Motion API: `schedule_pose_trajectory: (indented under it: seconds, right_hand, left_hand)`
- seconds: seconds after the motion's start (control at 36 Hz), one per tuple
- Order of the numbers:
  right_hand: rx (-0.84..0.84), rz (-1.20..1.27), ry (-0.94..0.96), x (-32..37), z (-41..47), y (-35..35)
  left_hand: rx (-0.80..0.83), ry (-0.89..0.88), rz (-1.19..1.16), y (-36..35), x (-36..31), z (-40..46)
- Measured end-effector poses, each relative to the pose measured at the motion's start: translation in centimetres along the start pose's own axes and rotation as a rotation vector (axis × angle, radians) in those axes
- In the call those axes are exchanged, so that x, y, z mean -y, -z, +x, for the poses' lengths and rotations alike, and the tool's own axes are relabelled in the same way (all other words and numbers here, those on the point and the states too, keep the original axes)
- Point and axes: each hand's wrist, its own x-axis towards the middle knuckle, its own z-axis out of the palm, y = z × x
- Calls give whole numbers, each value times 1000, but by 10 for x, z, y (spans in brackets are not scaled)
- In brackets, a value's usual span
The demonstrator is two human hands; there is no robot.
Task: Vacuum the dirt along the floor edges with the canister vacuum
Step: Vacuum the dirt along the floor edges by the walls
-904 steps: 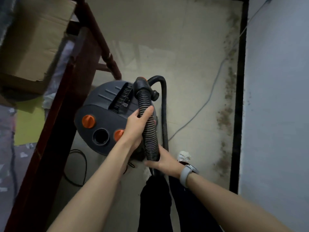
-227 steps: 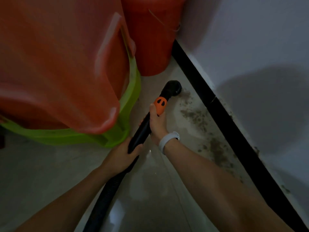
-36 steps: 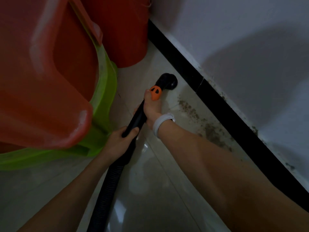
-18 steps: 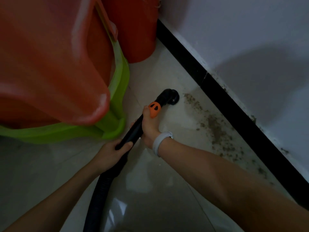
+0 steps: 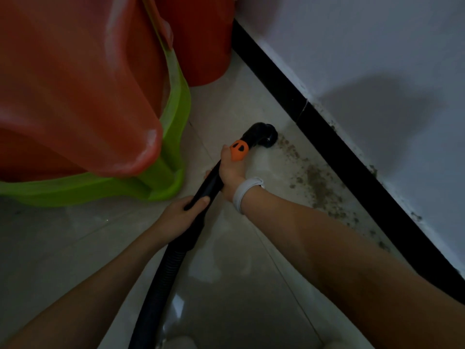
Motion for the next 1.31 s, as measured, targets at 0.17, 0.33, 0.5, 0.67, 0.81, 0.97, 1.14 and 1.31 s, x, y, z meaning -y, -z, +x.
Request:
schedule_pose_trajectory:
  seconds: [0.17,0.33,0.5,0.67,0.81,0.97,1.14,1.31]
  right_hand:
    - [-3,89,57,37,9,8]
    - [-50,-54,194,39,48,-5]
    - [75,-112,110,72,49,-11]
    - [85,-133,93,76,55,-14]
    - [31,-32,95,65,57,-5]
    - [-25,6,45,46,28,4]
    - [-68,20,-4,17,29,4]
    - [-31,139,-61,12,-5,7]
  left_hand:
    - [-4,18,-47,-9,-21,21]
    - [-33,49,-40,-11,-31,39]
    - [-170,32,-65,-16,-40,60]
    - [-228,2,-12,-20,-44,70]
    - [-222,-52,29,-21,-45,59]
    - [-106,-23,98,-10,-38,33]
    - [-63,-13,139,-4,-28,14]
    - [-64,-61,214,5,-19,-4]
